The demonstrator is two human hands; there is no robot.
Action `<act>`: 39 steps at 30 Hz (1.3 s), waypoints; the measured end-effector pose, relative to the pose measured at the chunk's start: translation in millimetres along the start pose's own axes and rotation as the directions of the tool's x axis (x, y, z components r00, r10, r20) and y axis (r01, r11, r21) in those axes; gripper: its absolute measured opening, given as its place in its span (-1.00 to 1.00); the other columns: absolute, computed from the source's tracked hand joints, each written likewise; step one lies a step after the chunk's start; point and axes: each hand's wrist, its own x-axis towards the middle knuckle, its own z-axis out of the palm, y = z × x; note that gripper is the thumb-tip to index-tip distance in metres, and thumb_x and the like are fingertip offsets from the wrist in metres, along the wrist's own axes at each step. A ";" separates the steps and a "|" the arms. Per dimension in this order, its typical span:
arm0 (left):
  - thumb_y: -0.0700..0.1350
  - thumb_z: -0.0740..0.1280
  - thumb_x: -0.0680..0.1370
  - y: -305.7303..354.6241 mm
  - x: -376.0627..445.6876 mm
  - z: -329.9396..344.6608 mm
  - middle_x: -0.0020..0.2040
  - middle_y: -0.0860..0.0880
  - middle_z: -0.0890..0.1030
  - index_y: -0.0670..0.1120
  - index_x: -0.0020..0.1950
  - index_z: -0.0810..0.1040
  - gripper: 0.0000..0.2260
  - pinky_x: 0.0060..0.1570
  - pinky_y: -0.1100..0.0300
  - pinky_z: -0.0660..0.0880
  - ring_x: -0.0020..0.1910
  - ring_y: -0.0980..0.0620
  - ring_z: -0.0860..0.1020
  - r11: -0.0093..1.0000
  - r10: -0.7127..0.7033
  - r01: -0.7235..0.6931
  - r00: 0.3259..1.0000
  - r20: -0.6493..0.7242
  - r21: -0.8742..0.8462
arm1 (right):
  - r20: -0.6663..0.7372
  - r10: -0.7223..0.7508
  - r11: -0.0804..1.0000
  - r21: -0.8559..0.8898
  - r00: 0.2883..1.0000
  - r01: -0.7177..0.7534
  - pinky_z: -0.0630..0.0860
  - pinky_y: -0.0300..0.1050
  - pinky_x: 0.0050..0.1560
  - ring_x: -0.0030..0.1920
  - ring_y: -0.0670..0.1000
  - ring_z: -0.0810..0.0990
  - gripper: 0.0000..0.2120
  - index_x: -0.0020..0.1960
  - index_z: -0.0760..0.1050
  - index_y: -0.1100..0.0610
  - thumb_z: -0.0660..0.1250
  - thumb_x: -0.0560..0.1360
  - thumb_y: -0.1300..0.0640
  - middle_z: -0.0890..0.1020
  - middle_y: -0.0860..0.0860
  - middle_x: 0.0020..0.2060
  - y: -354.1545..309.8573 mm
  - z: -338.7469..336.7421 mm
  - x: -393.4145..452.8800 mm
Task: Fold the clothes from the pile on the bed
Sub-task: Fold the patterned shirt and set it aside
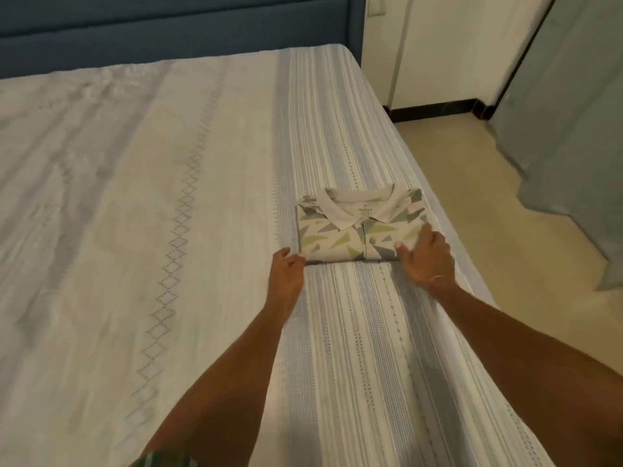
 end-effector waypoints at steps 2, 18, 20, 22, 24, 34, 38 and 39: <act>0.09 0.35 0.61 2.9 -35.1 -16.1 0.41 -0.10 0.47 -0.01 0.54 0.26 -0.45 0.38 -0.05 0.43 0.33 -0.07 0.50 0.992 0.052 -0.060 0.996 0.071 0.115 | 0.011 -0.054 0.978 -0.202 0.998 0.055 0.19 0.30 0.46 0.51 0.31 0.21 -0.30 0.60 0.02 0.20 0.11 0.65 -0.19 0.20 0.29 0.53 -12.3 -3.1 -52.7; 0.10 0.30 0.62 113.0 -304.7 -174.9 0.54 -0.08 0.35 -0.06 0.61 0.18 -0.38 0.42 -0.01 0.35 0.46 -0.11 0.38 0.371 0.341 -0.495 0.860 0.380 0.786 | 0.280 -0.424 0.830 -0.262 0.862 0.493 0.22 0.09 0.51 0.55 0.22 0.20 -0.37 0.60 0.12 0.15 0.28 0.63 0.01 0.18 0.21 0.57 -150.1 -133.3 -347.9; 0.09 0.29 0.62 121.3 -336.9 -200.1 0.53 -0.11 0.35 -0.08 0.61 0.18 -0.38 0.41 -0.02 0.35 0.46 -0.12 0.38 0.306 0.374 -0.536 0.827 0.419 0.786 | 0.268 -0.432 0.829 -0.260 0.862 0.496 0.18 0.08 0.53 0.56 0.20 0.18 -0.37 0.60 0.12 0.15 0.28 0.63 0.02 0.19 0.20 0.57 -165.5 -145.2 -388.6; 0.10 0.28 0.63 124.3 -358.6 -218.8 0.53 -0.11 0.35 -0.07 0.61 0.18 -0.39 0.41 -0.01 0.34 0.45 -0.12 0.38 0.238 0.399 -0.548 0.808 0.434 0.802 | 0.247 -0.441 0.821 -0.277 0.863 0.499 0.17 0.08 0.53 0.57 0.18 0.17 -0.37 0.60 0.11 0.13 0.28 0.63 0.02 0.19 0.18 0.57 -177.8 -150.8 -418.8; 0.12 0.26 0.64 129.9 -379.6 -239.1 0.55 -0.10 0.32 -0.04 0.61 0.16 -0.40 0.44 -0.02 0.32 0.48 -0.12 0.36 0.180 0.402 -0.553 0.796 0.452 0.813 | 0.226 -0.463 0.810 -0.286 0.857 0.513 0.16 0.07 0.53 0.56 0.18 0.18 -0.36 0.60 0.11 0.13 0.29 0.62 0.02 0.20 0.17 0.57 -192.7 -154.9 -444.3; 0.16 0.23 0.64 105.2 -464.8 -334.9 0.59 -0.08 0.26 -0.01 0.62 0.14 -0.39 0.49 -0.05 0.28 0.52 -0.13 0.30 0.151 0.405 -0.482 0.826 0.391 0.863 | 0.228 -0.579 0.720 -0.307 0.783 0.622 0.18 0.06 0.55 0.56 0.17 0.20 -0.36 0.60 0.12 0.11 0.32 0.60 0.09 0.23 0.15 0.57 -247.6 -141.6 -558.3; 0.17 0.22 0.65 82.3 -498.2 -370.7 0.60 -0.07 0.23 0.00 0.62 0.12 -0.39 0.51 -0.05 0.25 0.54 -0.13 0.27 0.160 0.403 -0.418 0.855 0.327 0.894 | 0.268 -0.621 0.673 -0.299 0.736 0.677 0.15 0.06 0.56 0.57 0.16 0.18 -0.37 0.60 0.12 0.11 0.30 0.61 0.13 0.22 0.15 0.58 -255.5 -126.9 -602.5; 0.17 0.22 0.65 75.3 -506.8 -379.3 0.60 -0.07 0.23 0.00 0.62 0.12 -0.39 0.51 -0.06 0.25 0.54 -0.13 0.28 0.169 0.398 -0.400 0.864 0.309 0.901 | 0.283 -0.634 0.657 -0.295 0.720 0.694 0.15 0.06 0.56 0.57 0.16 0.19 -0.37 0.60 0.12 0.12 0.30 0.61 0.13 0.22 0.15 0.58 -257.2 -122.6 -614.0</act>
